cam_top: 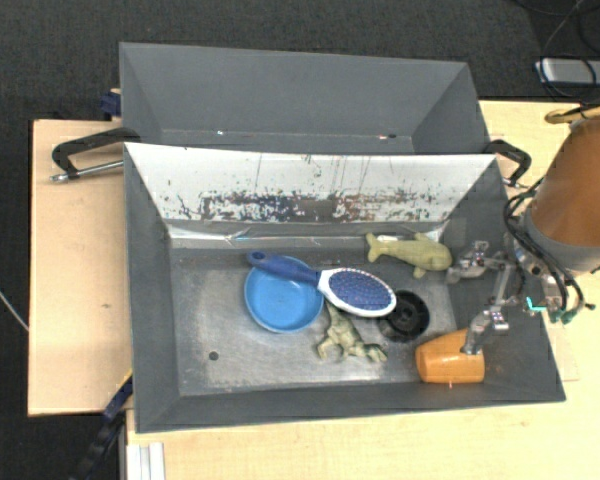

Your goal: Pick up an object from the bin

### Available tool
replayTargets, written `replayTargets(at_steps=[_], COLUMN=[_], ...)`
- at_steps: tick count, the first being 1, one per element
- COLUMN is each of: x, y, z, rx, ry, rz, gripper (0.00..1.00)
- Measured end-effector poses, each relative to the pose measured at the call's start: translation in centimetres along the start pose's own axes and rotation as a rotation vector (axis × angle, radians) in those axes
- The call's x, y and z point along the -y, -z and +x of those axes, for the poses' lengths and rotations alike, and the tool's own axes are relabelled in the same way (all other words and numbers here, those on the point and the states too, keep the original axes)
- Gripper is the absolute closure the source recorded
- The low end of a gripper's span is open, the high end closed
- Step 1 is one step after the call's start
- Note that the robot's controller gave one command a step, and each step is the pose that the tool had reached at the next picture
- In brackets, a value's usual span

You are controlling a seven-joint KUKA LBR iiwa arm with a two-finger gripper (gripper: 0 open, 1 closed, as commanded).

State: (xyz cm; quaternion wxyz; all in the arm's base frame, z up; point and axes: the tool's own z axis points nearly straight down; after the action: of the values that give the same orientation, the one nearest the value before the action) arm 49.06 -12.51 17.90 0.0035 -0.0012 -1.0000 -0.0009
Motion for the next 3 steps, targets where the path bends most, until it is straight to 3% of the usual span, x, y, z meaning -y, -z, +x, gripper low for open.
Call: replayTargets(at_steps=[1,2,3], x=[-8.1,-10.9,-13.2], y=[-10.8,-7.8,-7.5], z=[-4.4,-3.7,-3.7], rx=[0.014,0.014,0.012], ry=[0.004,-0.199,-0.387], rz=[0.002,-0.001,-0.002], gripper=[0.00,0.00,0.00])
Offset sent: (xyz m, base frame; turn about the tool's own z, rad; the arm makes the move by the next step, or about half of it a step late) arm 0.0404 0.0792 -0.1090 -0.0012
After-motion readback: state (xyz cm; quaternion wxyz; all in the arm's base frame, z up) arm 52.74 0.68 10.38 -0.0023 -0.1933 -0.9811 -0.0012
